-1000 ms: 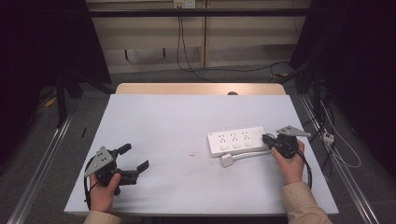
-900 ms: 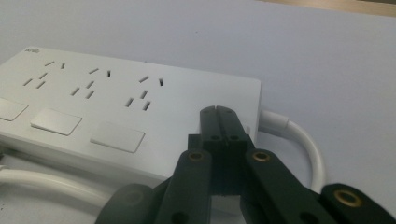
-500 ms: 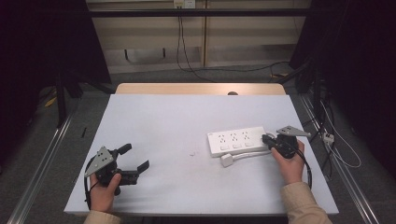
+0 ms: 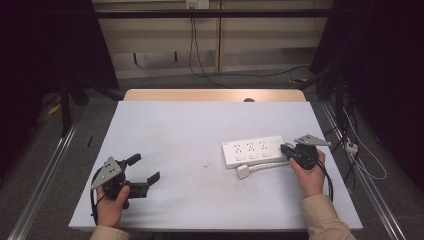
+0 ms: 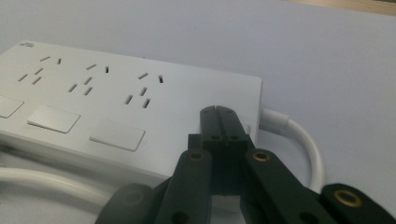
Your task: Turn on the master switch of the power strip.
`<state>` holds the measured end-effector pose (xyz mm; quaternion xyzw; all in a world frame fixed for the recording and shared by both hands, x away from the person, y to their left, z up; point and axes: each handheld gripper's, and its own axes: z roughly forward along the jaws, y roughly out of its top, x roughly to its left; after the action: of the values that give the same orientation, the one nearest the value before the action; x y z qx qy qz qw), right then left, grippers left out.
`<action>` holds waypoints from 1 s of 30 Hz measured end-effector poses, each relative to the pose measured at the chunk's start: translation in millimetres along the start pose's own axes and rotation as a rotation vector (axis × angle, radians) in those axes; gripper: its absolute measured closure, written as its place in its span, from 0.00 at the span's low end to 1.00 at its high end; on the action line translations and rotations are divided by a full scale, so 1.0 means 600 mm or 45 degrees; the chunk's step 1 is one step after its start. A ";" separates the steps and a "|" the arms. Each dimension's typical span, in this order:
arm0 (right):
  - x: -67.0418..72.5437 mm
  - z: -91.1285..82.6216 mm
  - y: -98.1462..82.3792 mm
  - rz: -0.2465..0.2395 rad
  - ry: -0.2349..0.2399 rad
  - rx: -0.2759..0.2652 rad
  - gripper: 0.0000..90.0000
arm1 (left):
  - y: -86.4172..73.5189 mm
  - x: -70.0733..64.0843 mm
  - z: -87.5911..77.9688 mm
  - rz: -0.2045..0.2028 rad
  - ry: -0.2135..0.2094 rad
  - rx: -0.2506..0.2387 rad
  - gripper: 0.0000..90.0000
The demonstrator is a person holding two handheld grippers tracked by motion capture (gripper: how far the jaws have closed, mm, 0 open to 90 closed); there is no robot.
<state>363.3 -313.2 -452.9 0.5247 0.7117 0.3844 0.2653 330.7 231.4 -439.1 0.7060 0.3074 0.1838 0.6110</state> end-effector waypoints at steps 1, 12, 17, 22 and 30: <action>0.000 0.000 0.000 0.003 0.001 0.003 1.00 | 0.000 0.000 0.000 0.000 0.000 0.000 0.03; -0.003 -0.004 0.005 0.055 0.057 -0.060 1.00 | -0.002 0.002 -0.006 -0.008 0.007 -0.001 0.03; 0.003 -0.009 0.007 0.043 0.076 -0.058 1.00 | -0.001 0.002 -0.005 -0.007 0.009 -0.006 0.03; 0.005 -0.011 0.005 0.052 0.089 -0.060 0.88 | 0.000 0.002 -0.005 -0.006 0.002 -0.004 0.03; 0.010 -0.019 0.003 0.057 0.124 -0.071 0.73 | 0.000 0.003 -0.004 -0.017 0.007 -0.009 0.03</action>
<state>353.4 -310.3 -444.9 0.5135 0.7010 0.4349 0.2361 330.4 234.5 -439.1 0.7012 0.3132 0.1829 0.6138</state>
